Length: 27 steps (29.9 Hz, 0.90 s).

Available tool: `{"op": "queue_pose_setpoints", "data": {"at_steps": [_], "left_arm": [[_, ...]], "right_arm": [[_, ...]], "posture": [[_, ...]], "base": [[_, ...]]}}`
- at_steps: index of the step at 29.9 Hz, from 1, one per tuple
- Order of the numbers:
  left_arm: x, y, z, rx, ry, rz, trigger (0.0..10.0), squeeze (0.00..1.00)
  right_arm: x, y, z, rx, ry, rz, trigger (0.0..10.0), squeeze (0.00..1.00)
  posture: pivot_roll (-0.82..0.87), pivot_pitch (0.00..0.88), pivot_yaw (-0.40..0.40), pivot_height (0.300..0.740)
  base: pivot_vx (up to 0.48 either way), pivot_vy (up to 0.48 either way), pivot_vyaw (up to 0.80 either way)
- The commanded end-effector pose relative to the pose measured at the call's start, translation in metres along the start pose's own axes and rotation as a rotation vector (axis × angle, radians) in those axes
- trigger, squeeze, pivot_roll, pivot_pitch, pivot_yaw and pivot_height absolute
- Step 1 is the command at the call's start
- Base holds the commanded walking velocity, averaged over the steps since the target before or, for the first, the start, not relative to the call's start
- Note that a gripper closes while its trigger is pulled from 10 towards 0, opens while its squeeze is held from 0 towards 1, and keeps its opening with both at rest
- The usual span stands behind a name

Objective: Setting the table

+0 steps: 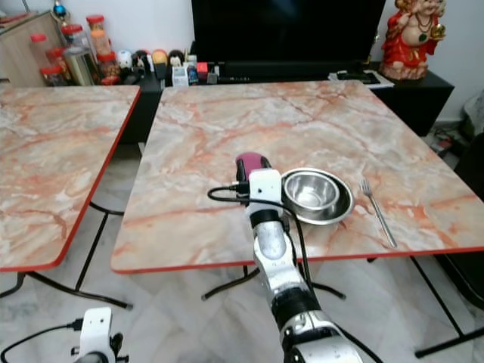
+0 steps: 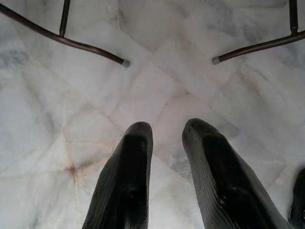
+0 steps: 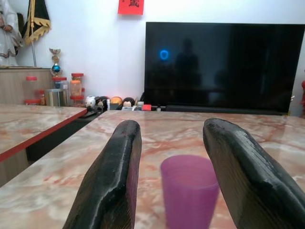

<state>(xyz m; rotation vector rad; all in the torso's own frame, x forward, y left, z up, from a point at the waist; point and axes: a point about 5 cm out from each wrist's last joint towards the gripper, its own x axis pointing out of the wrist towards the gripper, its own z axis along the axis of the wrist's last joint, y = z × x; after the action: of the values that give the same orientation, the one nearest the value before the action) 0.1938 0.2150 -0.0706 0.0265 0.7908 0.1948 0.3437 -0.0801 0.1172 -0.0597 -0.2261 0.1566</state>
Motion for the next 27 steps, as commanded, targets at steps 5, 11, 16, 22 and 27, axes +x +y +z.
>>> {"op": "queue_pose_setpoints", "data": {"at_steps": [5, 11, 16, 22, 27], "left_arm": [[0.001, -0.001, 0.003, -0.004, -0.008, -0.001, 10.0, 0.0], [0.0, 0.001, 0.0, -0.013, -0.004, 0.011, 10.0, 0.0], [0.0, 0.002, 0.0, -0.021, -0.003, 0.017, 10.0, 0.0], [0.0, 0.004, 0.0, -0.027, -0.005, 0.024, 10.0, 0.0], [0.0, 0.005, 0.0, -0.029, -0.005, 0.028, 10.0, 0.0]], "right_arm": [[0.0, -0.003, 0.004, -0.004, -0.021, 0.001, 10.0, 0.0], [-0.002, -0.006, 0.0, -0.002, -0.002, -0.006, 10.0, 0.0], [-0.005, -0.009, -0.004, -0.012, 0.017, 0.002, 10.0, 0.0], [-0.007, -0.007, -0.007, -0.012, 0.034, 0.007, 10.0, 0.0], [-0.008, -0.005, -0.009, -0.01, 0.039, 0.014, 10.0, 0.0]], "posture": [[0.06, 0.0, 0.001, 0.74], [0.06, 0.0, 0.003, 0.74], [0.07, 0.0, 0.002, 0.74], [0.07, 0.0, 0.006, 0.74], [0.07, 0.0, 0.01, 0.74]], "base": [[0.0, 0.319, 0.0], [0.0, 0.412, 0.0], [0.0, 0.422, 0.0], [0.0, 0.419, 0.0], [0.0, 0.42, 0.0]]}}
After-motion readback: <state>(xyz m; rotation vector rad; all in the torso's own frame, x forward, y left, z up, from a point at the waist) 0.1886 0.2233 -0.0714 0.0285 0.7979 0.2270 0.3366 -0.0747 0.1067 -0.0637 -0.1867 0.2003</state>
